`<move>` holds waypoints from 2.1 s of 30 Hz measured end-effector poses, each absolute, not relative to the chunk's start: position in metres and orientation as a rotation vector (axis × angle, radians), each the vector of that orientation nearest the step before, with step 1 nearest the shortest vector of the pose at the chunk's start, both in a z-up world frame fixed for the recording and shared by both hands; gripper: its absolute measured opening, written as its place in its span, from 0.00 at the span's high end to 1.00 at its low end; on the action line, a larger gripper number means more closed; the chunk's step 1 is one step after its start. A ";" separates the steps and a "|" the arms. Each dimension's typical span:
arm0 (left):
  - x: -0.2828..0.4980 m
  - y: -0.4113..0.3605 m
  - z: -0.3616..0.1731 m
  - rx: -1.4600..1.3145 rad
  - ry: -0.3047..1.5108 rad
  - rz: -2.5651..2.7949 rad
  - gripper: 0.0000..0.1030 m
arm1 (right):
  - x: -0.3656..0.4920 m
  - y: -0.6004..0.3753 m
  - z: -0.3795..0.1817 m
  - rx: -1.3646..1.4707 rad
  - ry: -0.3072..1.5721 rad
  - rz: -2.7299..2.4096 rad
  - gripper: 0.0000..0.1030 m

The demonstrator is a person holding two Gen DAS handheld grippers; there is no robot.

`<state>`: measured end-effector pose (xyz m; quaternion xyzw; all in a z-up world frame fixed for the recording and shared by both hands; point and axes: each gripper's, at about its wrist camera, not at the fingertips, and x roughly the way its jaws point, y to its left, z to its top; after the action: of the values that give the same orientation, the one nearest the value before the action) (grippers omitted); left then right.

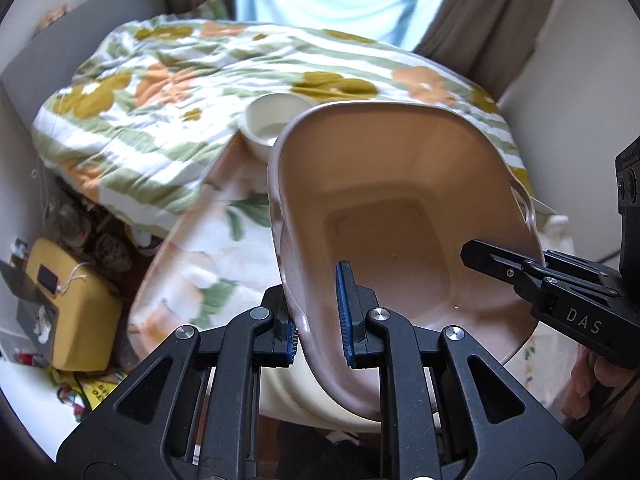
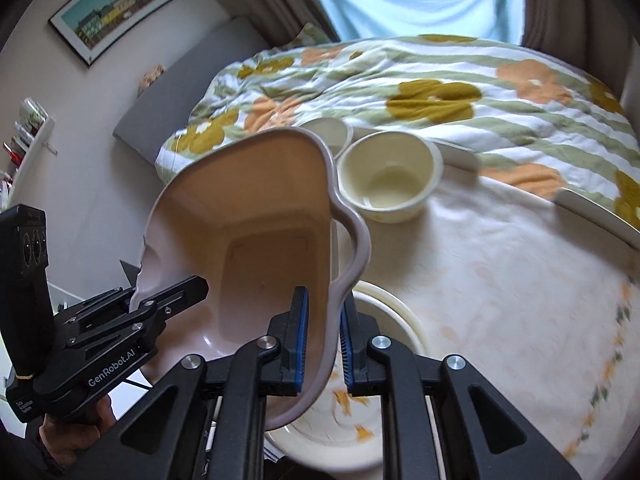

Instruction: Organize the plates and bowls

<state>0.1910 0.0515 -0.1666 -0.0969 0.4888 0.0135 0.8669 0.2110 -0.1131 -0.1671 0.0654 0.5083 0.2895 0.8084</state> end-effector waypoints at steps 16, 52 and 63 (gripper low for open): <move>0.178 -0.176 -0.196 -0.078 1.081 -0.350 0.86 | 0.133 -0.318 -0.187 0.318 1.083 0.220 0.87; 0.183 -0.251 -0.304 0.077 1.178 -0.393 0.25 | 0.118 -0.386 -0.295 0.570 1.154 0.110 0.67; 0.170 -0.237 -0.274 0.086 1.137 -0.374 0.25 | 0.103 -0.391 -0.264 0.547 1.081 0.080 0.40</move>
<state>0.1696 -0.2370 -0.2735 0.0405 0.5350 -0.1758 0.8254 0.1028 -0.3911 -0.2640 0.2569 0.5080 0.0377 0.8213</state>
